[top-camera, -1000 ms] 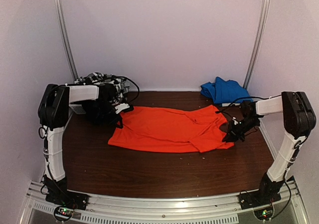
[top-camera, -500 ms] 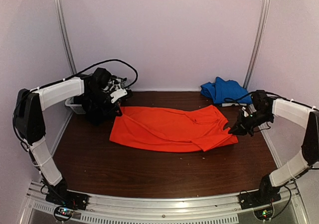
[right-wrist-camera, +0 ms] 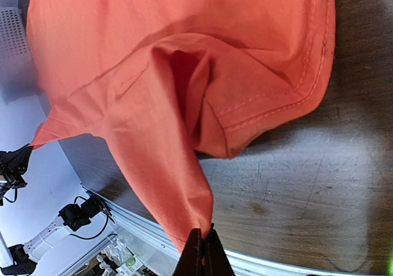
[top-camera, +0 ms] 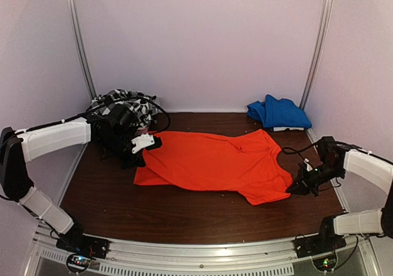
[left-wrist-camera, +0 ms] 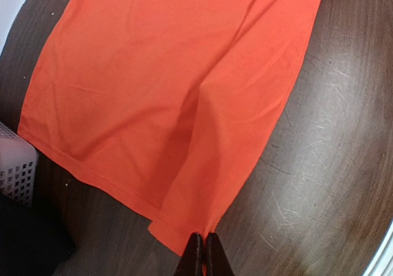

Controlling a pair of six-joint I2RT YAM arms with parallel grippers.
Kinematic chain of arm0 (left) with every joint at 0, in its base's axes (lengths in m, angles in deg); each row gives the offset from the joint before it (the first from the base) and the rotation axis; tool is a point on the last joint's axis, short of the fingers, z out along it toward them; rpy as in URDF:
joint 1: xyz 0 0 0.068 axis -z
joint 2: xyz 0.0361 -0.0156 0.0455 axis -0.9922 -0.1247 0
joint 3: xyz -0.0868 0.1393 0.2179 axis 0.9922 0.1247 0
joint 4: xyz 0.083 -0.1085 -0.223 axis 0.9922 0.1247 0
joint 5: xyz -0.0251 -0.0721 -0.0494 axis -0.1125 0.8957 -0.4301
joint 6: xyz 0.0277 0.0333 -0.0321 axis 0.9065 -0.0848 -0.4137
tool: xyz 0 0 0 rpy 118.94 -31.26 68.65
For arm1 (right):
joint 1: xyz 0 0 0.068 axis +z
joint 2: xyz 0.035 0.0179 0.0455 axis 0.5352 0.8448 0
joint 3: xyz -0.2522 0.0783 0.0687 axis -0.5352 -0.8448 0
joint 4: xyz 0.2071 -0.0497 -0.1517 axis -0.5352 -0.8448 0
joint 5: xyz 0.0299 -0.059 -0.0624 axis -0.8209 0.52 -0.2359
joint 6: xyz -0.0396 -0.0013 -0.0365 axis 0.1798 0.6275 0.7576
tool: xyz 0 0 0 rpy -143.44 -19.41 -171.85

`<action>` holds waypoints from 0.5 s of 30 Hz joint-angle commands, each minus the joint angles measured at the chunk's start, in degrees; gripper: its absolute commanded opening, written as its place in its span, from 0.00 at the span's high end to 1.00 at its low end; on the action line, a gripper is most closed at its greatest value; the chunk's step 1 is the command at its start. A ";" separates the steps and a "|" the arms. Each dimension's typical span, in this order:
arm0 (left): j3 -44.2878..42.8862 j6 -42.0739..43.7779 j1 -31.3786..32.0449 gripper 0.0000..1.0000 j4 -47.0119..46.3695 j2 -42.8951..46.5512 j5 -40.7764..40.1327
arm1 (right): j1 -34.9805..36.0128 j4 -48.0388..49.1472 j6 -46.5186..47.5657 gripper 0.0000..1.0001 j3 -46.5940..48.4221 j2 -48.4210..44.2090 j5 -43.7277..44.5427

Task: Fold and stack the mixed laundry pile
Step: Smooth out the 1/3-folded T-shirt at the center of the board.

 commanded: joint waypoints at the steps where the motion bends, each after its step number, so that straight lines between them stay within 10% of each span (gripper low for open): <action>1: 4.34 -2.92 2.33 1.00 -3.58 6.21 -3.81 | -0.16 -3.71 0.88 1.00 1.23 -7.03 0.64; 15: 13.99 -4.32 12.97 1.00 3.40 22.79 -8.34 | -0.09 -22.14 -5.52 1.00 -4.41 -29.92 -4.83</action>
